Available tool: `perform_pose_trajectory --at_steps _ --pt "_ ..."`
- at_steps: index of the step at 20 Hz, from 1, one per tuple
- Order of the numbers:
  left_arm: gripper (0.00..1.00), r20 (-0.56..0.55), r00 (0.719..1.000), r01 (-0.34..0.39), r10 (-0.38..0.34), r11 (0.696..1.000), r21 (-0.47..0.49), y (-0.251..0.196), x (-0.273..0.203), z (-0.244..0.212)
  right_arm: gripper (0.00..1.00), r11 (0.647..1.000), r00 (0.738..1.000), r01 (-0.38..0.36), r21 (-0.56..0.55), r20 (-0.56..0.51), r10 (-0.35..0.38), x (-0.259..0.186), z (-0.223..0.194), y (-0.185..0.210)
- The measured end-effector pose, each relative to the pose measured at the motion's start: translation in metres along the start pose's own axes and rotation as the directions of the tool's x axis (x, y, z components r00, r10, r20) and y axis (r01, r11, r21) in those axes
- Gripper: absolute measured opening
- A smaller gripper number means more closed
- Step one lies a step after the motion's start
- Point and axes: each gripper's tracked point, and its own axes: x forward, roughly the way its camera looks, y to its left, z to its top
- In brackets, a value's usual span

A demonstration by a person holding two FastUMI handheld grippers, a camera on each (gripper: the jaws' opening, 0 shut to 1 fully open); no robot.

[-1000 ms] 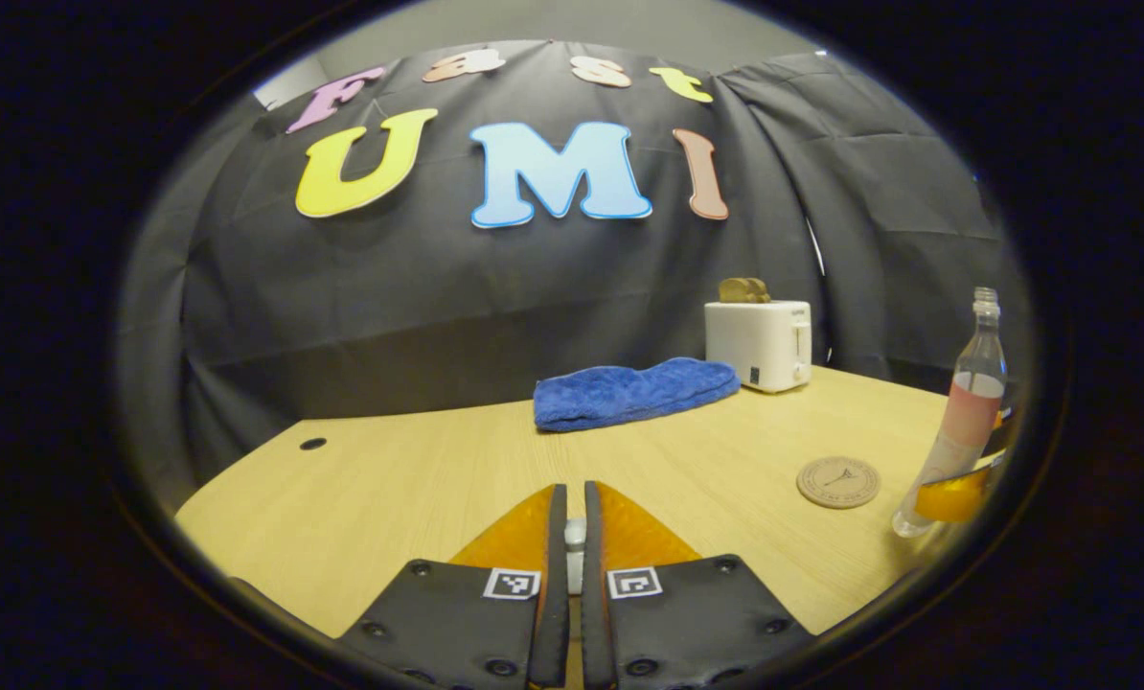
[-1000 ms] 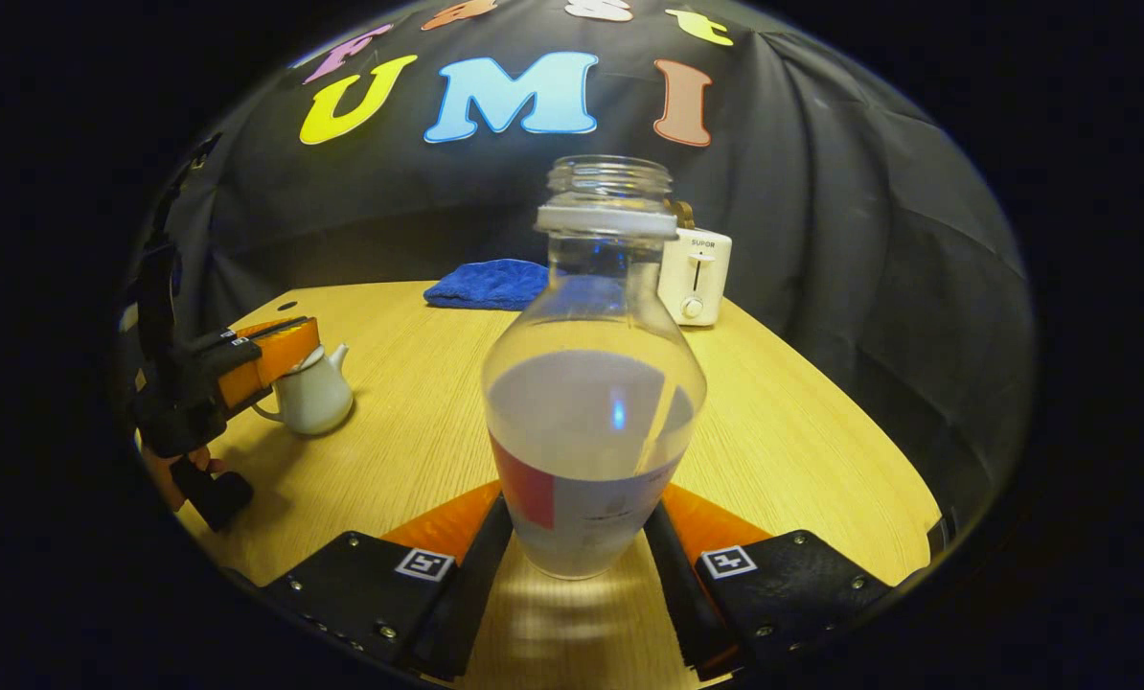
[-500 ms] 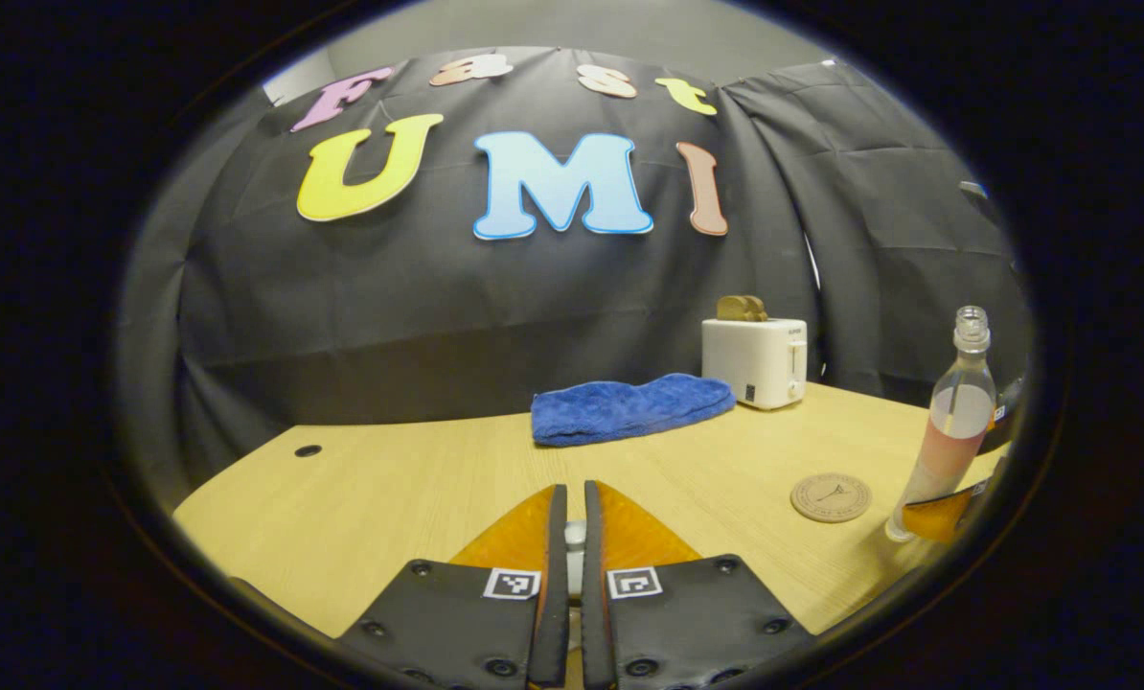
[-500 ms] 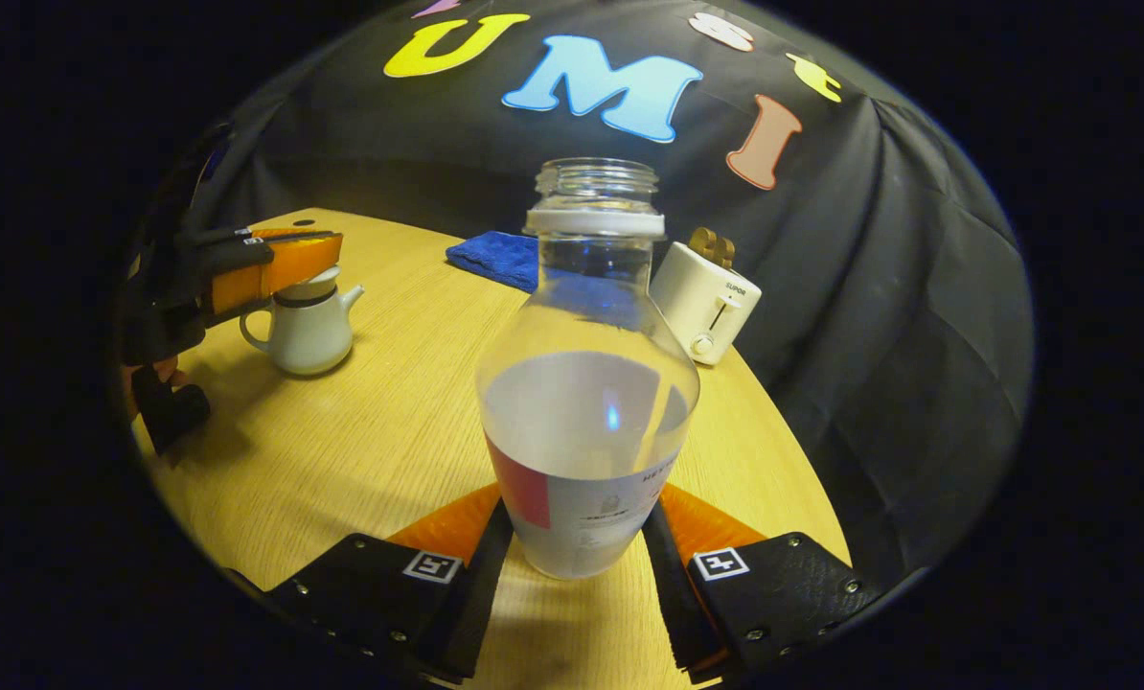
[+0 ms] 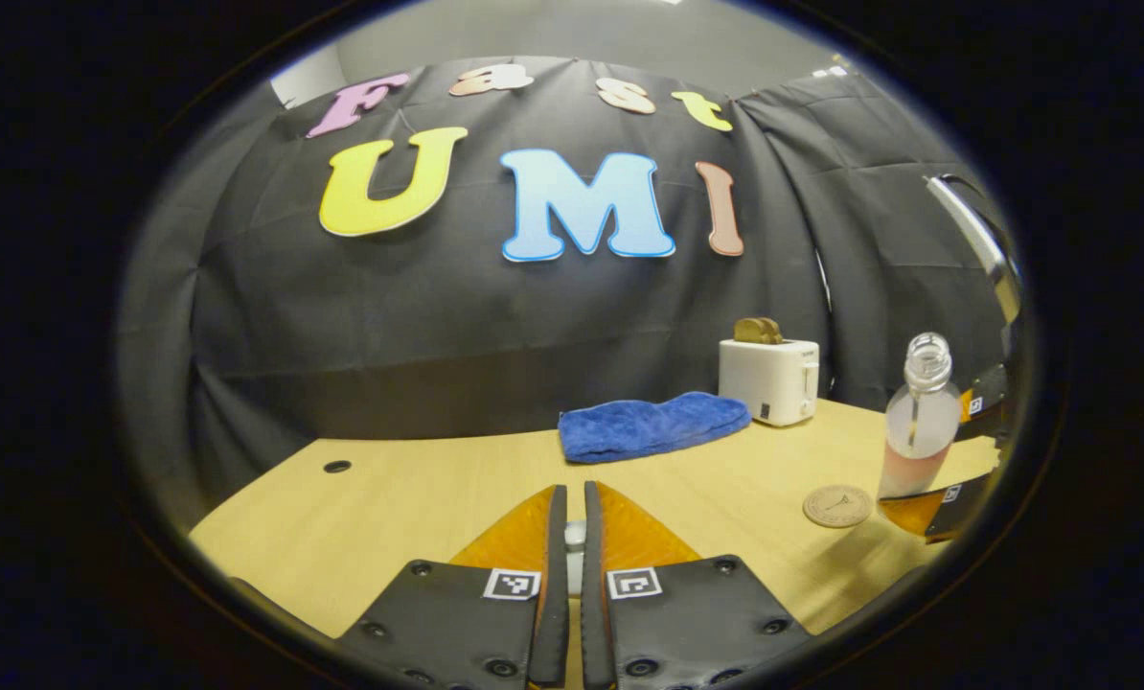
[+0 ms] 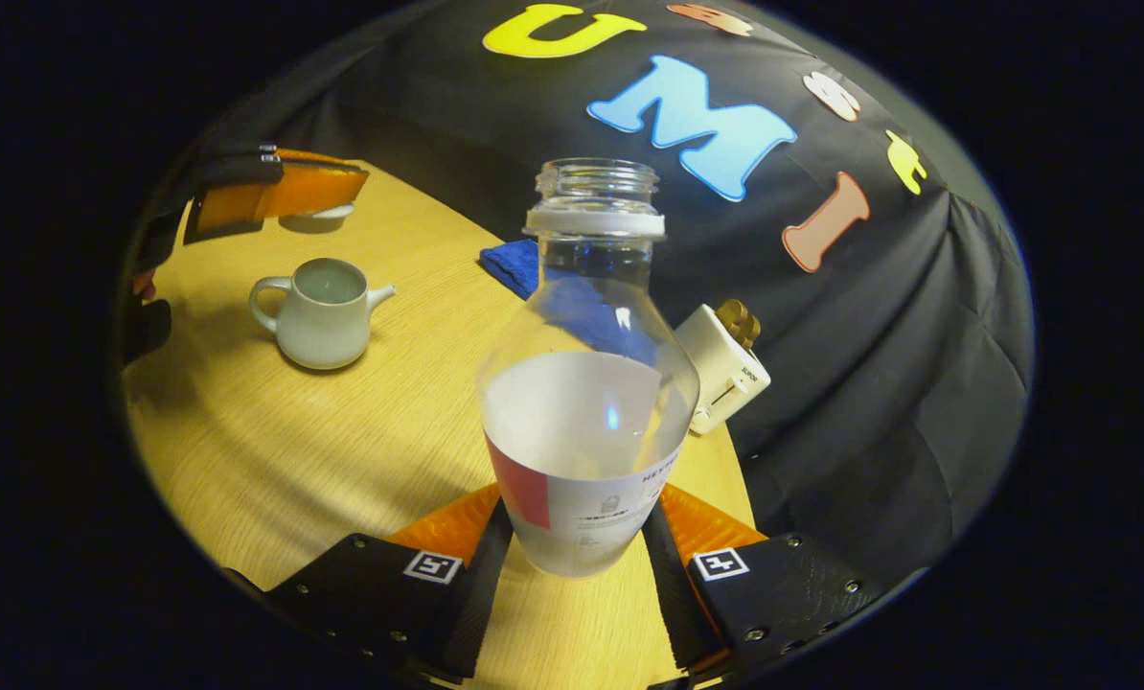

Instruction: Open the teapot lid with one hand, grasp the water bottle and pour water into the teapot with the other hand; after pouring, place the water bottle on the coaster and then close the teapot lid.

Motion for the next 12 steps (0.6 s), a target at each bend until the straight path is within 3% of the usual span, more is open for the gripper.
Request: perform_pose_trajectory --at_steps 5,12 --pt "0.12 0.009 0.999 -0.037 0.037 0.999 0.003 0.033 -0.023 0.010 0.73 0.986 1.000 0.025 -0.166 0.007 -0.024 0.009 0.029 -0.001" --pt "0.12 -0.010 0.997 -0.073 0.073 0.997 -0.011 0.070 -0.039 0.005 0.73 0.942 0.996 -0.031 -0.333 -0.089 0.001 0.027 0.039 0.022"
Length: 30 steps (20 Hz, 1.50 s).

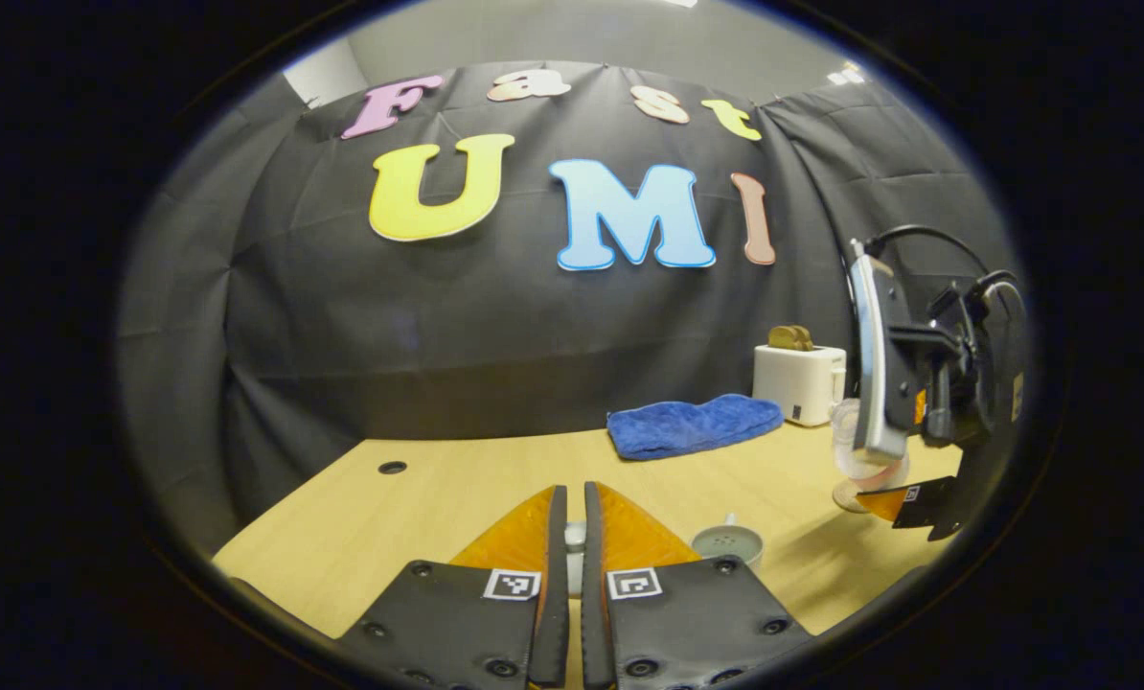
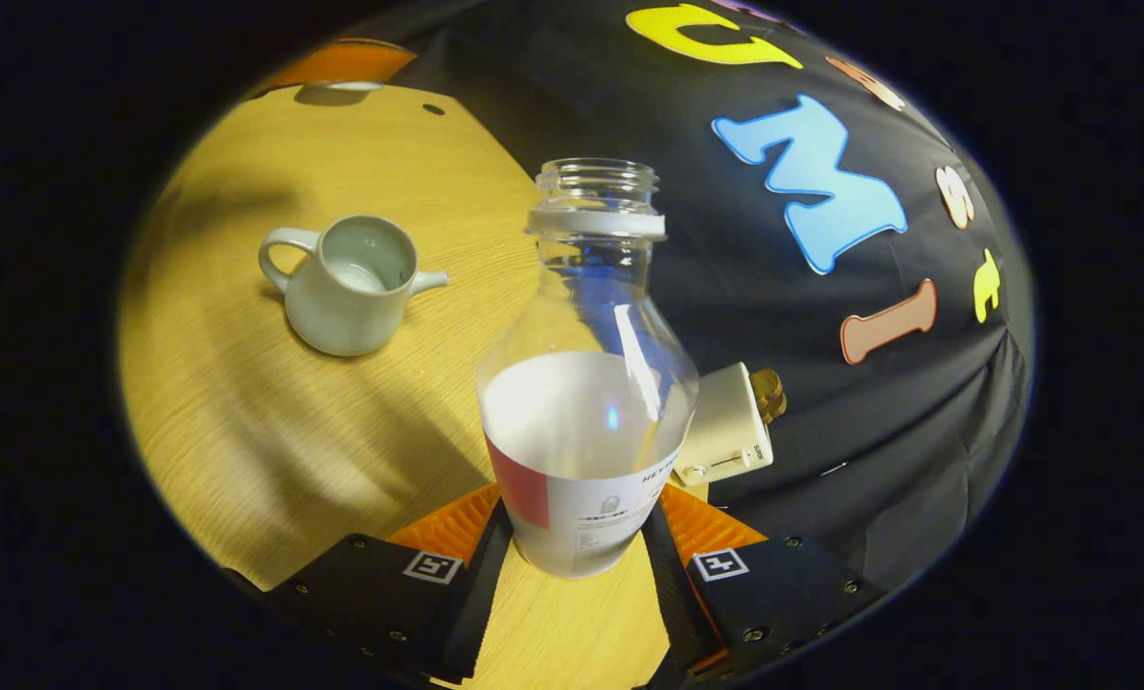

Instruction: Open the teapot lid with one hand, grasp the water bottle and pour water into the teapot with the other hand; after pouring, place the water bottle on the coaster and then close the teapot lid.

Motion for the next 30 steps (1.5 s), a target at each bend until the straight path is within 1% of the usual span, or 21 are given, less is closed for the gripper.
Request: perform_pose_trajectory --at_steps 6,7,8,9,12,14,18,21,25,27,28,30 --pt "0.12 -0.019 1.000 -0.021 0.021 1.000 -0.001 0.023 -0.001 -0.006 0.73 0.990 0.998 0.007 -0.143 -0.067 -0.016 0.012 0.005 0.002" --pt "0.12 -0.018 1.000 -0.025 0.025 1.000 -0.003 0.025 -0.001 -0.004 0.70 0.986 0.997 0.011 -0.166 -0.069 -0.023 0.012 0.005 0.001" --pt "0.12 -0.014 0.999 -0.029 0.029 1.000 -0.004 0.029 -0.002 -0.003 0.73 0.979 0.997 0.025 -0.202 -0.067 -0.039 0.013 0.006 -0.001" --pt "0.12 -0.011 0.999 -0.031 0.031 0.999 -0.006 0.031 -0.003 -0.001 0.72 0.966 0.996 0.044 -0.253 -0.062 -0.062 0.014 0.008 -0.005" --pt "0.12 -0.012 1.000 -0.028 0.027 0.999 -0.020 0.030 -0.005 -0.002 0.73 0.910 0.993 0.096 -0.404 -0.029 -0.117 0.016 0.016 -0.015" --pt "0.12 -0.007 1.000 -0.026 0.025 0.999 -0.028 0.031 -0.004 -0.003 0.72 0.875 0.991 0.109 -0.472 -0.013 -0.131 0.017 0.025 -0.015" --pt "0.12 -0.008 1.000 -0.031 0.031 0.999 -0.042 0.037 -0.007 -0.005 0.72 0.834 0.993 0.084 -0.545 -0.021 -0.113 0.020 0.033 -0.007" --pt "0.12 -0.019 0.999 -0.044 0.043 0.998 -0.049 0.044 -0.009 -0.012 0.72 0.795 0.992 0.084 -0.601 -0.026 -0.124 0.021 0.040 -0.007" --pt "0.12 -0.030 0.998 -0.062 0.060 0.996 -0.057 0.053 -0.012 -0.019 0.72 0.753 0.990 0.075 -0.653 -0.041 -0.134 0.023 0.043 -0.010" --pt "0.12 -0.034 0.997 -0.068 0.066 0.996 -0.062 0.056 -0.013 -0.019 0.72 0.732 0.989 0.080 -0.676 -0.037 -0.143 0.024 0.044 -0.013" --pt "0.11 -0.033 0.997 -0.071 0.069 0.996 -0.063 0.058 -0.015 -0.020 0.72 0.717 0.988 0.092 -0.691 -0.026 -0.152 0.022 0.048 -0.015" --pt "0.12 -0.034 0.997 -0.073 0.071 0.995 -0.063 0.059 -0.014 -0.020 0.72 0.686 0.986 0.111 -0.719 -0.008 -0.168 0.021 0.052 -0.018"
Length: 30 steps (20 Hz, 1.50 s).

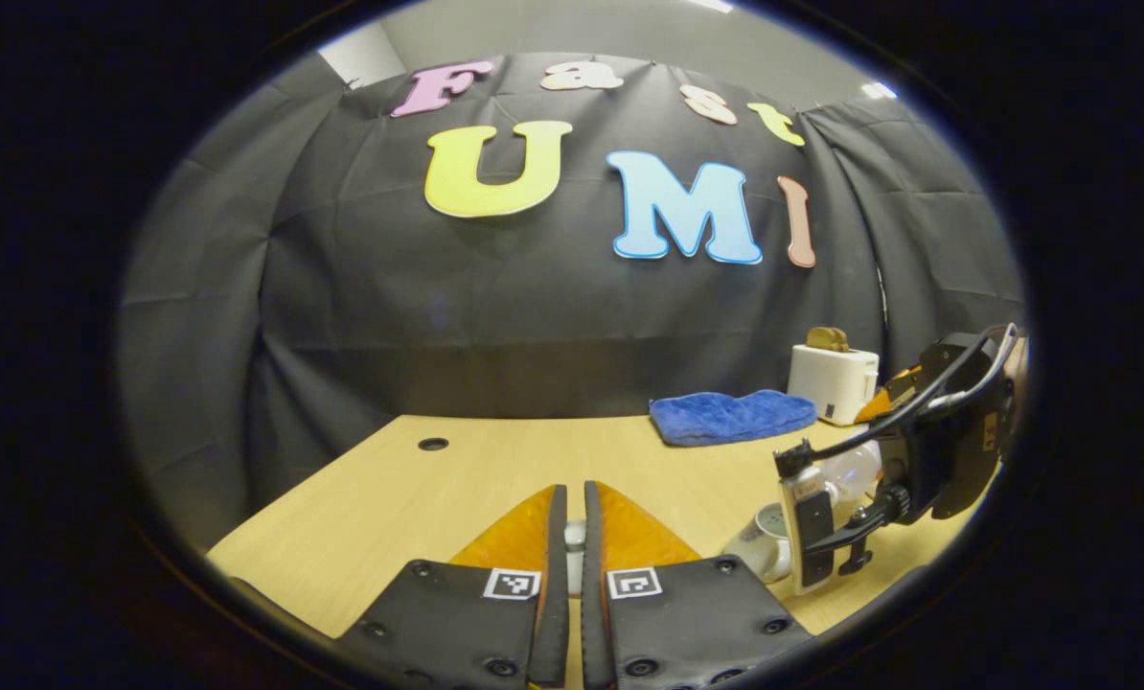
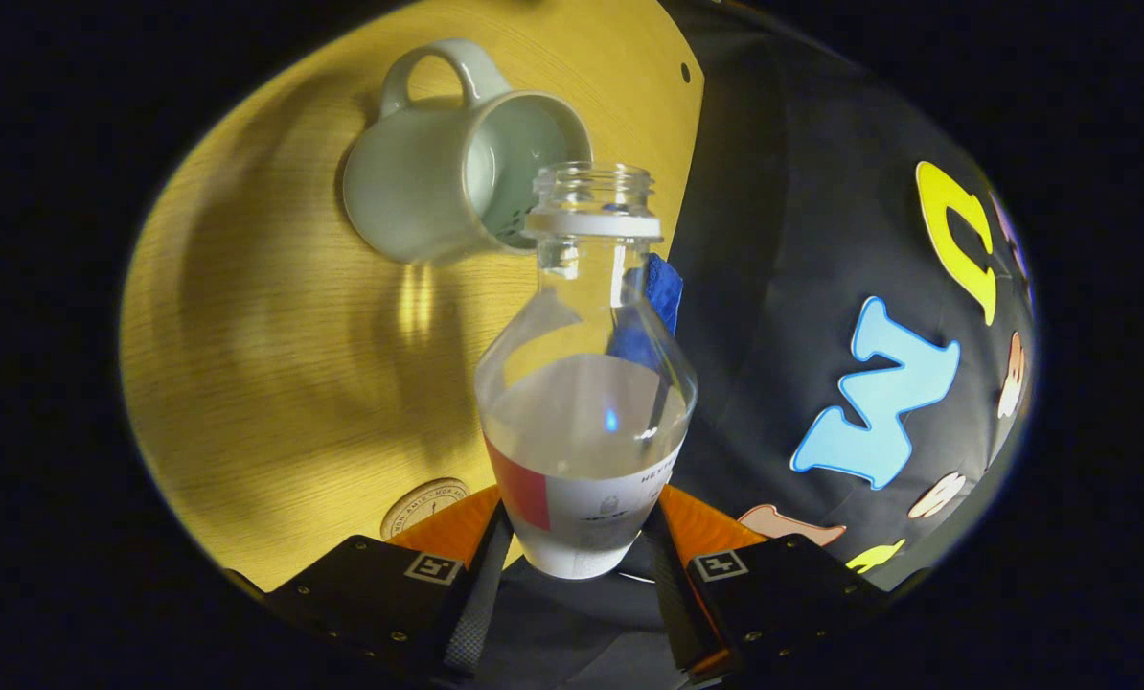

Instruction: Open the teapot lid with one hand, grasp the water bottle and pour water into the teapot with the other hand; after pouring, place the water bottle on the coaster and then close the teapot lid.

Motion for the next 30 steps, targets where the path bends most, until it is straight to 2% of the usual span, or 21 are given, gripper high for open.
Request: perform_pose_trajectory --at_steps 13,22,30 --pt "0.12 -0.001 0.999 -0.035 0.035 0.999 -0.013 0.011 -0.006 -0.002 0.73 0.993 0.999 0.049 -0.111 0.015 -0.048 0.001 0.005 -0.015" --pt "0.12 0.003 0.999 -0.036 0.036 0.999 -0.016 0.010 -0.005 0.000 0.72 0.968 0.988 0.154 -0.198 0.051 -0.146 -0.011 0.007 -0.036" --pt "0.11 -0.002 0.999 -0.036 0.036 0.999 -0.017 0.008 -0.006 -0.001 0.72 0.943 0.977 0.214 -0.257 0.080 -0.200 -0.016 0.009 -0.042"
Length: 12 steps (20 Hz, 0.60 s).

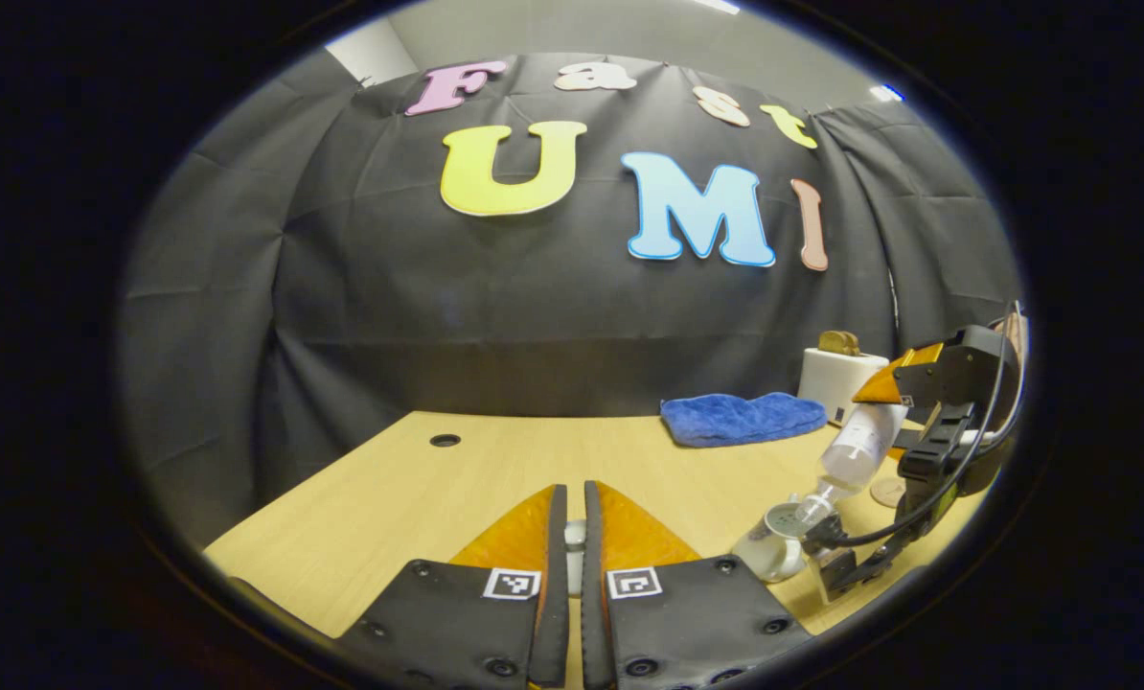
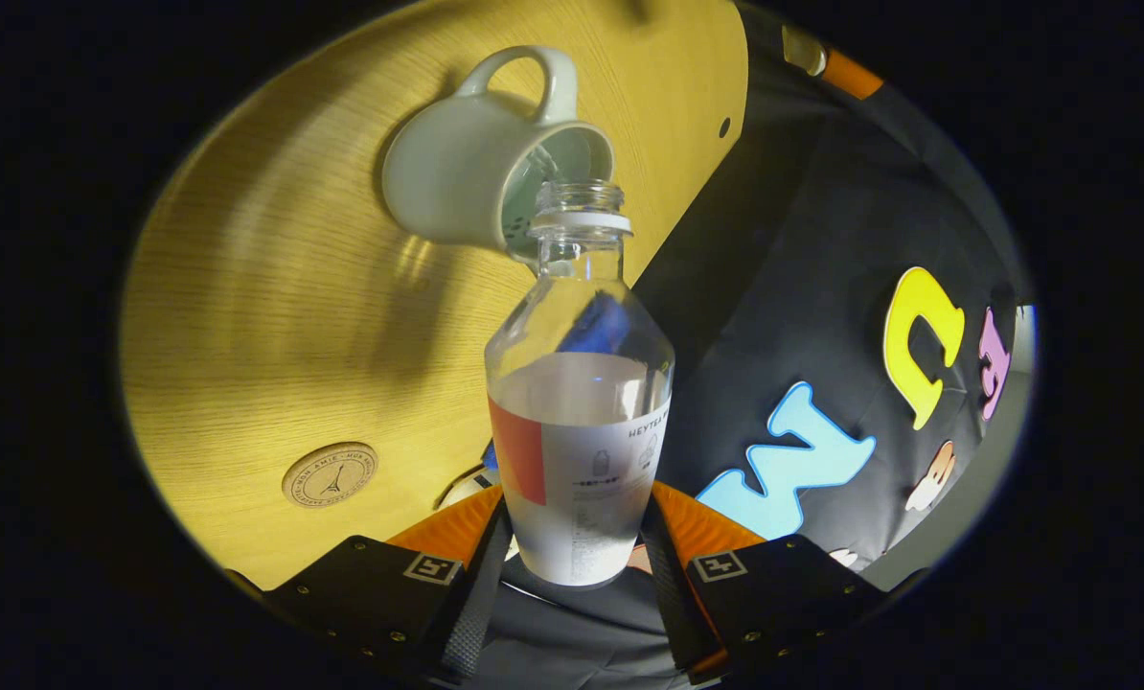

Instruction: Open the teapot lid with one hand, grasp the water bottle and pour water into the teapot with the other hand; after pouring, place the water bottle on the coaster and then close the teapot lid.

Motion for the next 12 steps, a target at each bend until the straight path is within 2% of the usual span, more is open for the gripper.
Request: perform_pose_trajectory --at_steps 12 --pt "0.11 -0.003 1.000 0.008 -0.008 1.000 0.007 -0.0049 0.0003 0.0026 0.72 0.999 0.999 0.039 -0.014 0.003 -0.039 -0.0016 -0.0026 -0.0063"
